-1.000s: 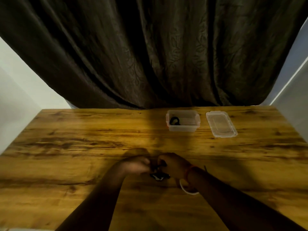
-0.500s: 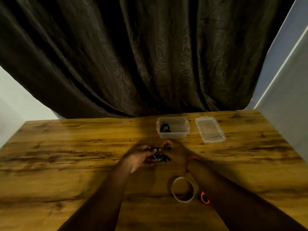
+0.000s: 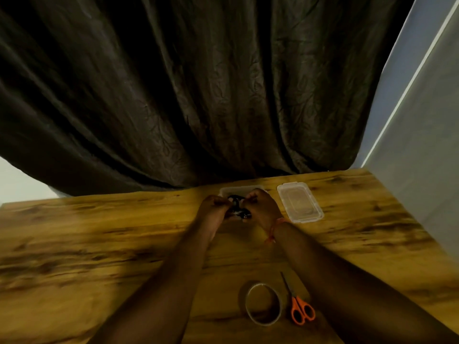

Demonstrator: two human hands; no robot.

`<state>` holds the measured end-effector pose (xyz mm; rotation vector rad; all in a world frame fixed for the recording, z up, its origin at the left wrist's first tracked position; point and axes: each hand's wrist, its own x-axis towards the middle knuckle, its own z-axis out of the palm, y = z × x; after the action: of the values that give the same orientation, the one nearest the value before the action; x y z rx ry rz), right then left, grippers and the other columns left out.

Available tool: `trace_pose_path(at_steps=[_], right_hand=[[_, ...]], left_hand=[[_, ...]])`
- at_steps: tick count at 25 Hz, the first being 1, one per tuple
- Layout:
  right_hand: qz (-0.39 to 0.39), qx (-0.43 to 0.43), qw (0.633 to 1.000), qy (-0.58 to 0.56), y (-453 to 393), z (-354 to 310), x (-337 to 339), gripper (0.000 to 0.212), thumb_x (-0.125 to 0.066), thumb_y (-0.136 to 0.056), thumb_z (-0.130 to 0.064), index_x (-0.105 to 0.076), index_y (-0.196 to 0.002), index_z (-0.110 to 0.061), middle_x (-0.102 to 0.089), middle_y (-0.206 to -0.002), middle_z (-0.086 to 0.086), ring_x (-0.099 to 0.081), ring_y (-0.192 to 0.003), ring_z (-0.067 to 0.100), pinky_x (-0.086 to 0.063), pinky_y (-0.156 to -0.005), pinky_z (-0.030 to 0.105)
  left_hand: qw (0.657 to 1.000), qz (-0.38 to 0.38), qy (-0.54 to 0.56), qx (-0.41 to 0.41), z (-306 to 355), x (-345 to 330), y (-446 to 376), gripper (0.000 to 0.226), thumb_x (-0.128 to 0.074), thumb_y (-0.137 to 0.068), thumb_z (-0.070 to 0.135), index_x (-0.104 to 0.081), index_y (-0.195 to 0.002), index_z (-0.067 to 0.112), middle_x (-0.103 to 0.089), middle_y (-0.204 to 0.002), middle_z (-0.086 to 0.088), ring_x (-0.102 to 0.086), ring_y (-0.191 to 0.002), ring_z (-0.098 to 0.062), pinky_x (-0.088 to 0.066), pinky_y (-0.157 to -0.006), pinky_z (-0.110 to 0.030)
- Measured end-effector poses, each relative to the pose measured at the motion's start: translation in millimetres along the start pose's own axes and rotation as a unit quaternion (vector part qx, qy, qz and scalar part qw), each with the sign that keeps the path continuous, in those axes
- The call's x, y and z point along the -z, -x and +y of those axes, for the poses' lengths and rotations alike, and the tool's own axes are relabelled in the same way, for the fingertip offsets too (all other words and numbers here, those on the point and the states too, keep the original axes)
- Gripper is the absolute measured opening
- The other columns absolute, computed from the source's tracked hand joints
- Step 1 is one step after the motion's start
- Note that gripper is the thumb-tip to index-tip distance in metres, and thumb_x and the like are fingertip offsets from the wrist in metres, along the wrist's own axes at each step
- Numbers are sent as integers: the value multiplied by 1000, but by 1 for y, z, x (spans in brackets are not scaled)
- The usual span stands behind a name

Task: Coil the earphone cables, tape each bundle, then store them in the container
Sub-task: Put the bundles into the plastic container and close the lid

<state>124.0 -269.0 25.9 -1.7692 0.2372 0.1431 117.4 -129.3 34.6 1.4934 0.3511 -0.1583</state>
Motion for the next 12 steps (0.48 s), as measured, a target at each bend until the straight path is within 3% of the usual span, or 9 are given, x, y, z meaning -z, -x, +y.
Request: trace_pose_path(at_steps=[3, 6, 10, 12], right_hand=[[8, 2, 1000, -17, -14, -2, 6, 18, -59, -90, -4, -57, -98, -20, -61, -103, 4, -65, -98, 28, -61, -73, 45], [2, 20, 1000, -6, -26, -2, 11, 29, -56, -89, -1, -59, -91, -29, -63, -101, -1, -64, -101, 28, -61, -74, 47], [12, 51, 993, 110, -38, -1, 19, 33, -48, -91, 0, -59, -92, -31, -66, -102, 1, -65, -94, 23, -60, -78, 38], [14, 69, 983, 172, -42, -1, 20, 28, -46, -91, -1, -61, -98, -24, -65, -99, 2, -64, -87, 22, -57, -76, 34]], left_hand=[[999, 22, -39, -9, 5, -13, -21, 14, -65, -93, 13, -56, -82, 8, -66, -87, -16, -68, -72, -27, -61, -69, -42], [998, 47, -50, 14, 9, -25, -37, 16, -65, -93, 14, -53, -84, 8, -65, -95, -19, -69, -80, -32, -60, -70, -41], [993, 42, -110, 28, 7, -32, -55, 18, -65, -93, 13, -52, -82, 7, -67, -100, -23, -69, -93, -40, -59, -79, -49], [988, 39, -150, 14, 6, -34, -58, 14, -66, -91, 14, -60, -93, 1, -69, -102, -24, -71, -90, -37, -59, -78, -50]])
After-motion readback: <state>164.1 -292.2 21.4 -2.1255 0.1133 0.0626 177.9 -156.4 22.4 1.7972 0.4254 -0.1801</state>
